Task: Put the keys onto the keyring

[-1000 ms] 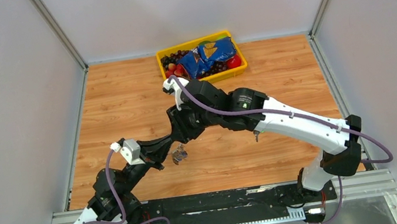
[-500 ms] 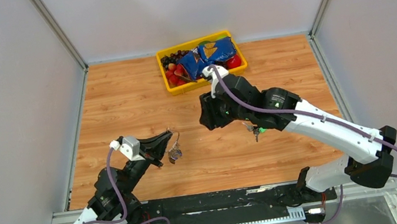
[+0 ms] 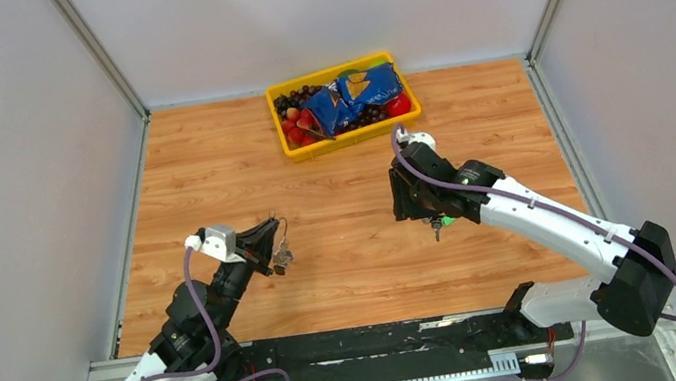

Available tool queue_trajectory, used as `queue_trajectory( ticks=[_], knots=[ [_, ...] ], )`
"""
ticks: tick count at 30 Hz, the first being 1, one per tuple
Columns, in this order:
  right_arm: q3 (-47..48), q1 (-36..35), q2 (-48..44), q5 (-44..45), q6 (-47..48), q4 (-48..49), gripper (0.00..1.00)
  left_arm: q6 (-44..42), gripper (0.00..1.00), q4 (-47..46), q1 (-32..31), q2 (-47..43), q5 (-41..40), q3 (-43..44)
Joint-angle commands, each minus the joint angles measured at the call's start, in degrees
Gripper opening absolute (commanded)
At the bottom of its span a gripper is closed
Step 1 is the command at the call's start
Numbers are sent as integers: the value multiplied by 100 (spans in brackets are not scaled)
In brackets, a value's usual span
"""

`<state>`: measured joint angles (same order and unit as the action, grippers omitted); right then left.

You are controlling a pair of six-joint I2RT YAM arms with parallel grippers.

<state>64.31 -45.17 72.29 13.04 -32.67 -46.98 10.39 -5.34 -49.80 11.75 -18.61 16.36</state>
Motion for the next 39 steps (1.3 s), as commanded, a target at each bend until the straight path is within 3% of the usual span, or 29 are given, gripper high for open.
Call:
queue_trajectory(
  ticks=[1, 11, 23, 35, 39],
  knots=[
    [-531, 334, -259, 110, -438, 459, 47, 123, 1, -133, 20, 35, -304, 283],
    [-1921, 1003, -290, 120, -882, 1207, 47, 223, 0, -223, 20, 48, -133, 237],
    [-2296, 1889, 26, 244, -918, 1890, 46, 252, 0, -334, 15, 159, -11, 202],
    [-2144, 2205, 292, -86, 893, 2336, 43, 253, 0, -386, 19, 278, 31, 197],
    [-2159, 2239, 508, -792, 1493, 2570, 44, 253, 0, -413, 16, 326, 45, 193]
  ],
)
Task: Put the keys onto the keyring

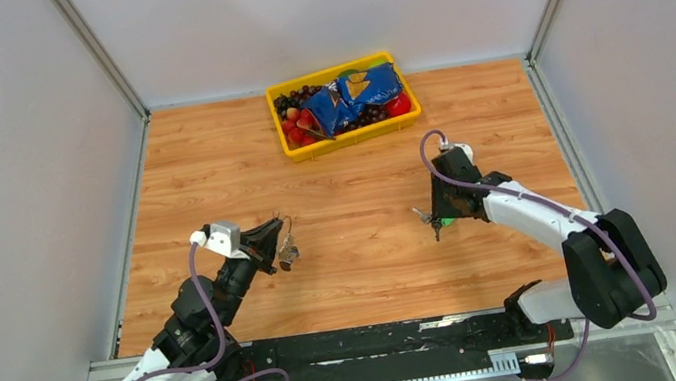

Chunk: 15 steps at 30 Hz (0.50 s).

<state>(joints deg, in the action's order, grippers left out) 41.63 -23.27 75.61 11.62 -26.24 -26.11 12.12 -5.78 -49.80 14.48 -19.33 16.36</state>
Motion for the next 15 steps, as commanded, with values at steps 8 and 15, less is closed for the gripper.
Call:
queue_trajectory(
  ticks=[8, 15],
  knots=[
    [33, 103, 347, -1316, 1261, 940, 50, 110, 0, -410, 15, 103, 172, 186],
    [-42, 215, 480, -1230, 1151, 950, 51, 123, 0, -377, 21, 32, 197, 188]
  ],
)
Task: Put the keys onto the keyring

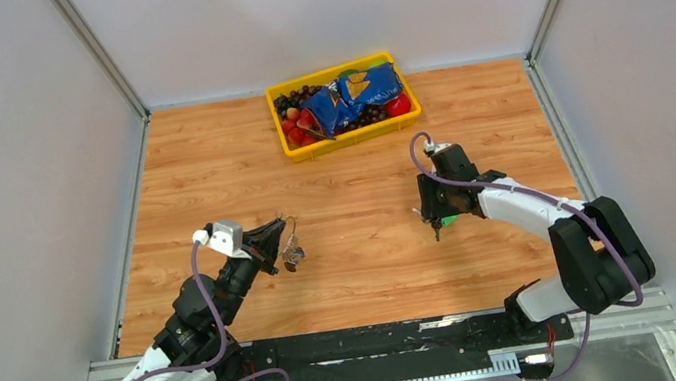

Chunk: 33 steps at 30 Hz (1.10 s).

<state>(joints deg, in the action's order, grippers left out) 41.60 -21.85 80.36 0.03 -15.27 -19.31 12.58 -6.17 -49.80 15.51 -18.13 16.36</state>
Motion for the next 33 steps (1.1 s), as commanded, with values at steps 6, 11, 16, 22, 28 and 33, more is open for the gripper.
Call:
queue_trajectory(
  ticks=[6, 11, 16, 22, 28, 33],
  knots=[
    [-205, 125, -166, -27, -141, 265, 51, 78, 0, -315, 17, -97, 80, 197],
    [-322, 132, -146, -126, -320, 271, 49, 78, 0, -303, 17, -106, 68, 188],
    [-425, 129, -381, -149, -426, 280, 46, 78, 0, -307, 18, -103, 56, 184],
    [-571, 131, -769, -56, -705, 163, 43, 93, 0, -336, 21, -88, 86, 180],
    [-684, 134, -801, -132, -993, 70, 42, 103, 0, -333, 18, -90, 87, 175],
    [-797, 134, -912, 201, -1350, -44, 43, 112, 0, -359, 15, -68, 102, 169]
  ],
)
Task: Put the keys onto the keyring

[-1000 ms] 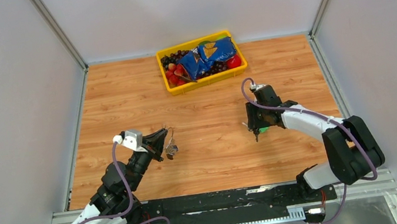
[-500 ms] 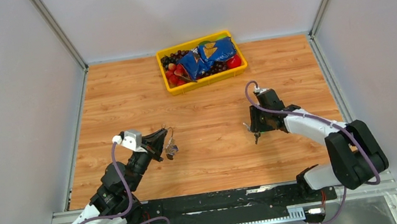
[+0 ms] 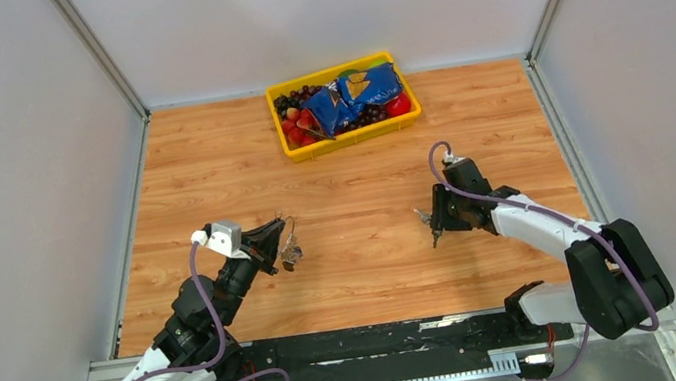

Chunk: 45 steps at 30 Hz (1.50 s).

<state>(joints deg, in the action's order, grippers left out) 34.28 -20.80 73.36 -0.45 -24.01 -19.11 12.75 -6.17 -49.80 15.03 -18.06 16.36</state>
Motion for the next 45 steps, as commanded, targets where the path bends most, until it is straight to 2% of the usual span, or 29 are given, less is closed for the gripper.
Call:
queue_trajectory(
  ticks=[1, 12, 19, 33, 39, 45],
  knots=[
    [-74, 25, -235, 294, -549, -116, 43, 95, 0, -363, 17, -10, 98, 166],
    [-90, 25, -252, 371, -1174, -247, 44, 103, 0, -361, 20, -4, 109, 175],
    [-105, 24, -226, 287, -1364, -217, 38, 100, 0, -349, 14, -24, 94, 175],
    [-74, 30, 50, 267, -1516, -55, 34, 96, 0, -305, 20, -58, 82, 186],
    [-30, 30, 163, 316, -1519, -22, 30, 86, 0, -301, 22, -55, 84, 184],
    [-18, 30, 220, 322, -1477, 0, 17, 78, 0, -290, 16, -47, 77, 192]
  ],
)
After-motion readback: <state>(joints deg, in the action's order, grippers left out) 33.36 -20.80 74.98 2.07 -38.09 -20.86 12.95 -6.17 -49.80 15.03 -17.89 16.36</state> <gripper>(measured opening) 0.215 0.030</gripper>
